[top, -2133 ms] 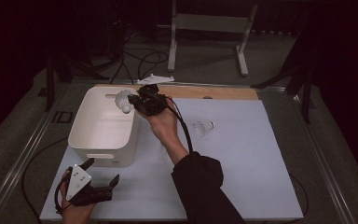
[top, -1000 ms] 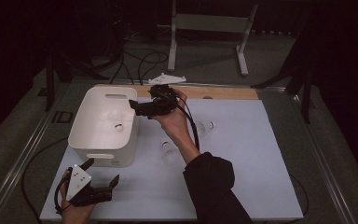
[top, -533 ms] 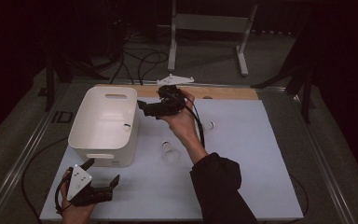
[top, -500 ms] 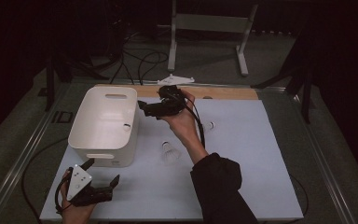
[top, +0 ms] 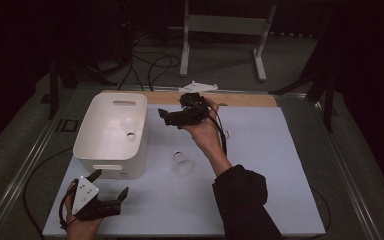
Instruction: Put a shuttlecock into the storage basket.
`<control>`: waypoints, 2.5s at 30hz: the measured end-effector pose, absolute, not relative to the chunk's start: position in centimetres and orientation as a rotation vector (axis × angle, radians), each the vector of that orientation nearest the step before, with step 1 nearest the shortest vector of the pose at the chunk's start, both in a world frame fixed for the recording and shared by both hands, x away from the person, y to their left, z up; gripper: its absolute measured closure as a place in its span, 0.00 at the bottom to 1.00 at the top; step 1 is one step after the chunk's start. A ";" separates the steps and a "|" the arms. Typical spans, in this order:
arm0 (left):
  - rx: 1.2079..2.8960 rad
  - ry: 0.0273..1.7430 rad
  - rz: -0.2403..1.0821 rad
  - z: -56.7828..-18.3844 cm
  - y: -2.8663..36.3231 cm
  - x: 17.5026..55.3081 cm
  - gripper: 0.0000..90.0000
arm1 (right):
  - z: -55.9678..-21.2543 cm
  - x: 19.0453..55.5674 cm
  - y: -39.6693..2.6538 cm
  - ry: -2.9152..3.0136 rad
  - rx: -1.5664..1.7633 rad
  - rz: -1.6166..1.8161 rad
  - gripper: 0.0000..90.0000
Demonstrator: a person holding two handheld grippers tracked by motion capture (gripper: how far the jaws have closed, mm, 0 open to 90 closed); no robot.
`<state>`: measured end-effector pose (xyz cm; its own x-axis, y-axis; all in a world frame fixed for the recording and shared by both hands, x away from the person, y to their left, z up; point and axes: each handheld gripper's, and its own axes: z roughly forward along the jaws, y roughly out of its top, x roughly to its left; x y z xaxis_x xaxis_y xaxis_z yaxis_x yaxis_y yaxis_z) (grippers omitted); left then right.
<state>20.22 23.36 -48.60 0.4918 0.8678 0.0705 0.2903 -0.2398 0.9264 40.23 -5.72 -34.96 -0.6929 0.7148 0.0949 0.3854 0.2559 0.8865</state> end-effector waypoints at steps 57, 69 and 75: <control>1.775 0.980 0.752 -48.7 23.1 20.2 0.00 | -36.6 40.1 -10.7 2.138 1.095 1.296 0.11; 1.782 0.980 0.755 -48.6 23.2 20.2 0.00 | -37.6 40.5 -11.9 2.131 1.128 1.253 0.11; 1.778 0.979 0.754 -48.6 23.2 20.2 0.00 | -38.1 40.7 -12.4 2.125 1.149 1.237 0.11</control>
